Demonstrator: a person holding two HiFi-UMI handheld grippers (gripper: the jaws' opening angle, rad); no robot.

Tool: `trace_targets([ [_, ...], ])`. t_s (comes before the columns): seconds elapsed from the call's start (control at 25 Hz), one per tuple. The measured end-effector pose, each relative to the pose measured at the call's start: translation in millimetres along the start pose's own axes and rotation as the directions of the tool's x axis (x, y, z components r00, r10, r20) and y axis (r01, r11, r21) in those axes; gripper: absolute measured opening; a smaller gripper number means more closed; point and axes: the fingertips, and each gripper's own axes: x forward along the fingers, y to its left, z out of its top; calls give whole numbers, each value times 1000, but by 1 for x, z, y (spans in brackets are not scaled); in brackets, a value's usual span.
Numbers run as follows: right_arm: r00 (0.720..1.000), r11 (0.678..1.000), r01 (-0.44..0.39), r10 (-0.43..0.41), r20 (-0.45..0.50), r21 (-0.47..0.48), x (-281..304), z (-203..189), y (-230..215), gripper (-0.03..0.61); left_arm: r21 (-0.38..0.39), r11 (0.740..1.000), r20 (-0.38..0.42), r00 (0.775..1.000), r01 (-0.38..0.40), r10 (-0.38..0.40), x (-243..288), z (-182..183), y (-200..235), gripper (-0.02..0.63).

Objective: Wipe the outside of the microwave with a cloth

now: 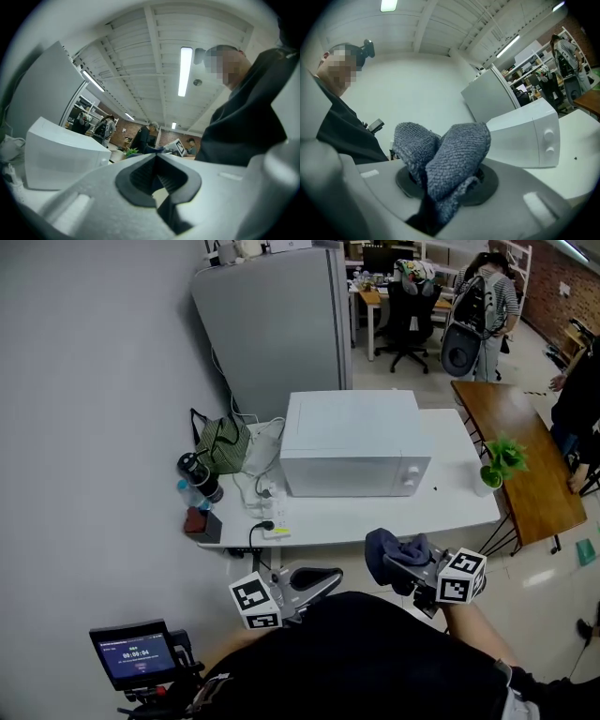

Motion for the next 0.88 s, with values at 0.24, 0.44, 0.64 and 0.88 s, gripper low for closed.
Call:
trace_targets([
  [0.24, 997, 997, -81, 81, -16, 0, -32, 18, -55, 121, 18, 995, -16, 995, -95, 95, 61, -13, 8, 3],
  [0.44, 994, 994, -106, 106, -3, 15, -49, 32, -92, 121, 15, 990, -41, 990, -137, 138, 92, -20, 18, 3],
  [0.64, 996, 996, -89, 89, -9, 28, -23, 39, -100, 121, 1, 992, -42, 991, -126, 126, 78, -9, 44, 3],
  [0.88, 998, 998, -64, 64, 10, 24, -14, 47, -83, 123, 12, 997, -24, 997, -72, 73, 65, 5, 50, 3],
])
